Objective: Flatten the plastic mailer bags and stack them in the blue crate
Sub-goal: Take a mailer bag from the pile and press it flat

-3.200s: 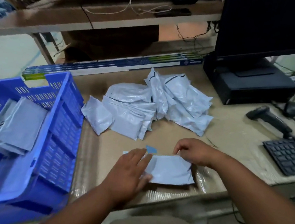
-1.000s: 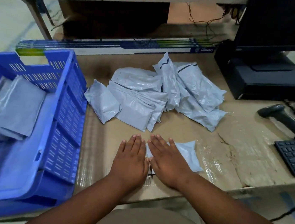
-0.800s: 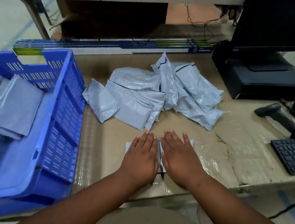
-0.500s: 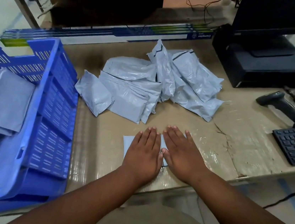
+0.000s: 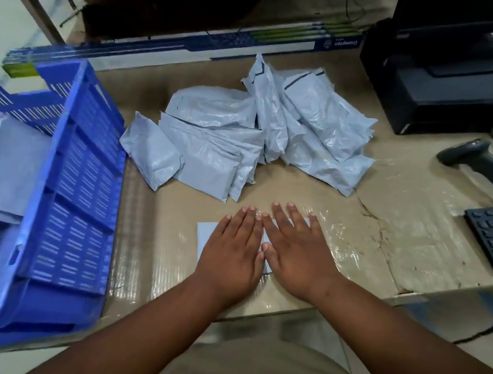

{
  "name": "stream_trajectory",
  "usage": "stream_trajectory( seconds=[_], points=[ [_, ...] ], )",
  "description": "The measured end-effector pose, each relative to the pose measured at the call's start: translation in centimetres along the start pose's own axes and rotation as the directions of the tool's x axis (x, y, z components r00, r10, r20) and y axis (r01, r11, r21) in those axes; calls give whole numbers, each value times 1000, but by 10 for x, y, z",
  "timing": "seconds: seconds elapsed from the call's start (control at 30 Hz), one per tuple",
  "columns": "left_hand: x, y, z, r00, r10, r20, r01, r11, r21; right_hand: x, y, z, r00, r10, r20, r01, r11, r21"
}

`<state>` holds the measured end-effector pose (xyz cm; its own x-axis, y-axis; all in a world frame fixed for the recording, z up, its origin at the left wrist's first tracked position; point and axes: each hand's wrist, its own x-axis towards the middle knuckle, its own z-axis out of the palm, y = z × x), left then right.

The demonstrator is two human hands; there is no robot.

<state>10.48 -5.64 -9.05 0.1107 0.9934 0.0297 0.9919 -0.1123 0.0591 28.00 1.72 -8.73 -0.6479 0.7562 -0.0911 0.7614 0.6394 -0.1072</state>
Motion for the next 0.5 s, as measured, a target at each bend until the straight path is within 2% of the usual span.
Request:
stream_trajectory(
  seconds=[0.1, 0.2, 0.3, 0.4, 0.5],
  points=[
    [-2, -3, -3, 1000, -4, 10, 4, 1000, 6, -1, -2, -7, 999, -7, 37, 6, 1000, 9],
    [-5, -11, -9, 995, -103, -8, 103, 995, 17, -1, -4, -12, 1000, 16, 11, -16, 1000, -3],
    [-14, -21, -14, 976, -218, -12, 218, 976, 0, 8, -17, -17, 997, -67, -40, 67, 998, 0],
    [-20, -26, -9, 970, -243, 24, 244, 969, -48, 18, -32, -10, 986, -167, -17, 168, 984, 51],
    [-21, -27, -2, 967, -254, 27, 256, 965, -62, 19, -35, 2, 987, -158, -30, 158, 987, 29]
  ],
)
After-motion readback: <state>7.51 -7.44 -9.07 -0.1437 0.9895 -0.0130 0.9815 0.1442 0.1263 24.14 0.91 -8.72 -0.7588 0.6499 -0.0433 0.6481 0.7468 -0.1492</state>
